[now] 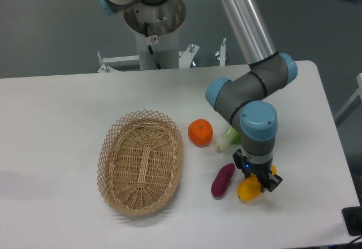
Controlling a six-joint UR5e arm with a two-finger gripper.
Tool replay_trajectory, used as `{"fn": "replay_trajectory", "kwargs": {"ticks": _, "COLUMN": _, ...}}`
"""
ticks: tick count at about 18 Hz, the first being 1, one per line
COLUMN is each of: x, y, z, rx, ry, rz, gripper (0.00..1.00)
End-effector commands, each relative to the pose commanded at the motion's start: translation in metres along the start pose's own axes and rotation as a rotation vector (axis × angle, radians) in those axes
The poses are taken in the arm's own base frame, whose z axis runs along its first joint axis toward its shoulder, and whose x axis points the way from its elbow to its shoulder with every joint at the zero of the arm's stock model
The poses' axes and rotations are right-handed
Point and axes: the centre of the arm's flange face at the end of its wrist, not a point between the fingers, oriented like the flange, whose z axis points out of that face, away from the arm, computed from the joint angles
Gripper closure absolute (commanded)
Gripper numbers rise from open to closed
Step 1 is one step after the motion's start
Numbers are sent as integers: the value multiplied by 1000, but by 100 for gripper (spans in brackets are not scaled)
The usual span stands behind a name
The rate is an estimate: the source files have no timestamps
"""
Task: Pick up the mango from the table
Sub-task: 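Close the gripper on the yellow mango, then lift the yellow mango up off the table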
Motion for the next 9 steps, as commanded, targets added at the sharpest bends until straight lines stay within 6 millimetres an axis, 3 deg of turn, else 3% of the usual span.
{"fn": "replay_trajectory", "kwargs": {"ticks": 4, "x": -8, "y": 3, "z": -15, "rx": 14, "ry": -25, "rz": -17, "gripper": 49}}
{"fn": "replay_trajectory", "kwargs": {"ticks": 9, "x": -14, "y": -7, "z": -67, "rx": 146, "ry": -68, "rz": -119, "gripper": 49}}
